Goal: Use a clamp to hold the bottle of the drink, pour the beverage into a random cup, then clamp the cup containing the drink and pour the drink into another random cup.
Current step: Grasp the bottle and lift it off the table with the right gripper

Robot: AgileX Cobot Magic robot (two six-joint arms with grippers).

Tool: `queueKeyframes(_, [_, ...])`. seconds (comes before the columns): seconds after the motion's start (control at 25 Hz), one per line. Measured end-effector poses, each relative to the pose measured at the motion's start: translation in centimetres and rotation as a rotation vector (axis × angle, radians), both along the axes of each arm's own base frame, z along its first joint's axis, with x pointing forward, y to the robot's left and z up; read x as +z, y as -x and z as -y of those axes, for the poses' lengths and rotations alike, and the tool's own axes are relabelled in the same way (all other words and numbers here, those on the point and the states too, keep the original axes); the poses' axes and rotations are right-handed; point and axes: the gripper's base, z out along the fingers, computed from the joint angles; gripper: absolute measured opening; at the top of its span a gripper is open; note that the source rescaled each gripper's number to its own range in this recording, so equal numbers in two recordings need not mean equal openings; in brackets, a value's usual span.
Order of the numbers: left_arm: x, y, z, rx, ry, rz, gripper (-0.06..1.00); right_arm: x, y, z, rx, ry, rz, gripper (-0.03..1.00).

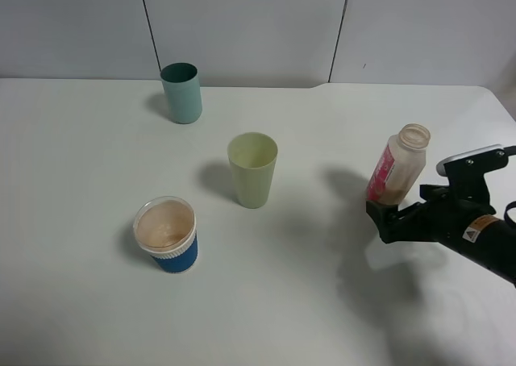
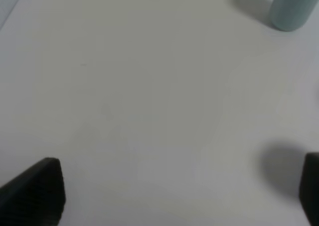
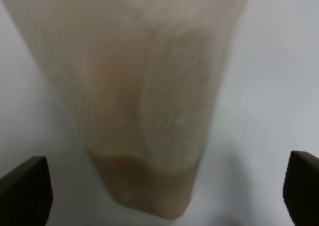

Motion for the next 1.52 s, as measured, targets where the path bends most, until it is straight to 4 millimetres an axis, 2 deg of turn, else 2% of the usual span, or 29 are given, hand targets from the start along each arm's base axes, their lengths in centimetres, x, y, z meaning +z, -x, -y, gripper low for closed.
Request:
queueKeyframes(0.32, [0.0, 0.0, 0.0, 0.0, 0.0, 0.0, 0.95, -2.1, 0.0, -1.5, -0.02, 0.037, -0.079, 0.86])
queueKeyframes(0.76, [0.0, 0.0, 0.0, 0.0, 0.0, 0.0, 0.95, -1.8, -1.6, -3.5, -0.158, 0.047, 0.011, 0.86])
queueKeyframes(1.04, [0.0, 0.0, 0.0, 0.0, 0.0, 0.0, 0.95, -1.6, -2.0, -4.4, -0.166, 0.036, 0.038, 0.86])
queueKeyframes(1.52, [0.0, 0.0, 0.0, 0.0, 0.0, 0.0, 0.95, -1.6, -2.0, -4.4, -0.158, 0.079, 0.048, 0.86])
